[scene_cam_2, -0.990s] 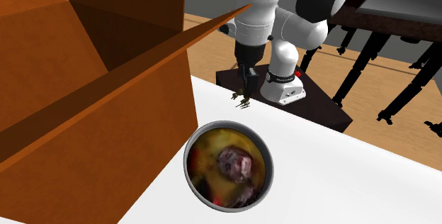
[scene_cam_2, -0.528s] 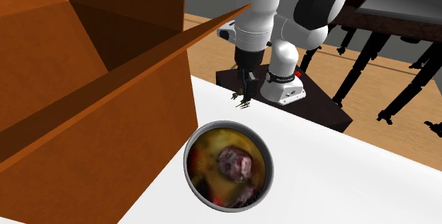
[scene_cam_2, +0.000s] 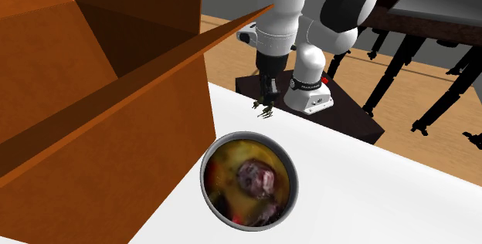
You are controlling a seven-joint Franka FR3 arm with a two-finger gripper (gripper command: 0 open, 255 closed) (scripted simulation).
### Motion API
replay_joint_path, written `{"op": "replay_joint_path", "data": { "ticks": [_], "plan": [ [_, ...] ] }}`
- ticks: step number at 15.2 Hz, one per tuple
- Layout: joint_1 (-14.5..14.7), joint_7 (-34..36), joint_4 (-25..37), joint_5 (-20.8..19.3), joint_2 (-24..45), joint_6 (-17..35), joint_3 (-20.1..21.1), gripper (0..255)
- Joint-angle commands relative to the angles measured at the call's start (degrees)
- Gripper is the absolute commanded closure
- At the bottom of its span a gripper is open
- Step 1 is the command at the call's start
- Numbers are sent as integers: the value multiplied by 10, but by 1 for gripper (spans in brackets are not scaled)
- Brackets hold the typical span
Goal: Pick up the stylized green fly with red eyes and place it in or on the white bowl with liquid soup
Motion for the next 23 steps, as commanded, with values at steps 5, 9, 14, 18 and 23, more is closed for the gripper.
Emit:
{"op": "replay_joint_path", "data": {
  "ticks": [5,9,14,18,23],
  "plan": [
    [0,0,5,-2,-4,-10,-2,255],
    [-2,-2,27,-8,-19,-47,-12,255],
    [-4,-4,58,-17,-33,-91,-23,255],
    [-6,-5,85,-23,-40,-125,-31,255],
    [-9,-6,120,-31,-45,-165,-41,255]
  ]
}}
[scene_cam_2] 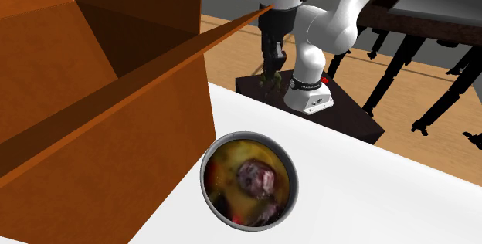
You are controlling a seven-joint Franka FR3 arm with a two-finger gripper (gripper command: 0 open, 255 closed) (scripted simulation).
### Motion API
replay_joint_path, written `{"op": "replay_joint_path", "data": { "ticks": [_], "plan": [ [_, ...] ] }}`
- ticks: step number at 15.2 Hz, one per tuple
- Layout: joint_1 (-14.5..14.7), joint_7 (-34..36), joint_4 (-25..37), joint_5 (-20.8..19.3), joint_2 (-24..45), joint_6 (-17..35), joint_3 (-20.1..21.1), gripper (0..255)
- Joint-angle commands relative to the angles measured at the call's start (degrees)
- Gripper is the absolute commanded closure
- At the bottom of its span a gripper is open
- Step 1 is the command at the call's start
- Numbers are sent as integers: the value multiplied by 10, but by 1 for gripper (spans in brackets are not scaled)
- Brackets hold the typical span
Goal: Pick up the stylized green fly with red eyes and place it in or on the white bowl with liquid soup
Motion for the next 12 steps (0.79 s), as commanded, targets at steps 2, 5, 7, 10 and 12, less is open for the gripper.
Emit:
{"op": "replay_joint_path", "data": {
  "ticks": [2,5,7,10,12],
  "plan": [
    [-2,0,23,-5,-2,-25,-5,255],
    [-4,-1,45,-9,-2,-48,-10,255],
    [-5,-1,61,-12,-1,-62,-13,255],
    [-7,-1,85,-16,1,-84,-17,255],
    [-9,-1,101,-18,3,-99,-20,255]
  ]
}}
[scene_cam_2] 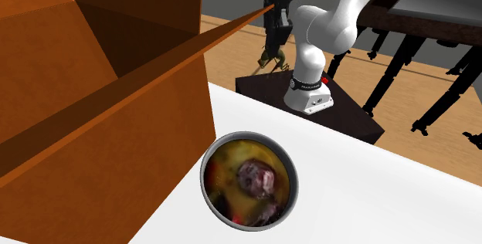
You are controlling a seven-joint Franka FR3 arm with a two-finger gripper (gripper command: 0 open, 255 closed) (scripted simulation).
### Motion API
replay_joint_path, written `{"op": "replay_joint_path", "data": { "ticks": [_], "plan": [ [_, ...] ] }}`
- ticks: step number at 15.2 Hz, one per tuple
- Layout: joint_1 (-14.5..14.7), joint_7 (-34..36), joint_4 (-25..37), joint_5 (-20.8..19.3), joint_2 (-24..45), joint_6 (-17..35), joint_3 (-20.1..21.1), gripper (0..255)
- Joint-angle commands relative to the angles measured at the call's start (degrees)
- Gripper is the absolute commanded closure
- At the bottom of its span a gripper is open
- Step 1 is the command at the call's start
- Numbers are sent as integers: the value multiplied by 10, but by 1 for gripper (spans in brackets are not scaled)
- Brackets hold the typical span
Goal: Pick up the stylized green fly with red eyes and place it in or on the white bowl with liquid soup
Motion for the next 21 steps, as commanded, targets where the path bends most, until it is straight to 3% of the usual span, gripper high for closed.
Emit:
{"op": "replay_joint_path", "data": {
  "ticks": [1,12,17,20,21],
  "plan": [
    [-2,0,18,-3,3,-15,-3,255],
    [-35,104,222,-16,224,7,105,255],
    [-46,174,349,-63,350,-4,164,255],
    [-38,237,463,-124,462,-29,207,255],
    [-35,236,453,-123,460,-21,204,255]
  ]
}}
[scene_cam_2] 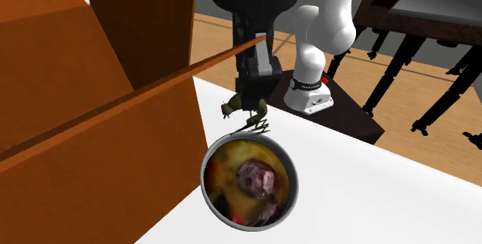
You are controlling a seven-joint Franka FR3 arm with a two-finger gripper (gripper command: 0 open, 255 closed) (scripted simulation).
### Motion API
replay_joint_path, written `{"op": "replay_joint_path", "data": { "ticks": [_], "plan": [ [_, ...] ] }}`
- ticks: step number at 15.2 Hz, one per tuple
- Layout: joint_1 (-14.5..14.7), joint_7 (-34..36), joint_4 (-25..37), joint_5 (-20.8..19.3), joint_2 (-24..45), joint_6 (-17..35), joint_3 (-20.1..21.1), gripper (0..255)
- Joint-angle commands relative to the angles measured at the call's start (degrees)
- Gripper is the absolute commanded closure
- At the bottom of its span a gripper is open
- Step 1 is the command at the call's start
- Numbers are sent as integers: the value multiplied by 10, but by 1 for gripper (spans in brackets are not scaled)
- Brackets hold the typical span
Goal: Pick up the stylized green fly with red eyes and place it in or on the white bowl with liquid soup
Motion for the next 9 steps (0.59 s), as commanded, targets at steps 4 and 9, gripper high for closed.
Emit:
{"op": "replay_joint_path", "data": {
  "ticks": [4,9],
  "plan": [
    [2,9,-21,-9,16,34,3,255],
    [1,10,-62,-8,13,73,3,255]
  ]
}}
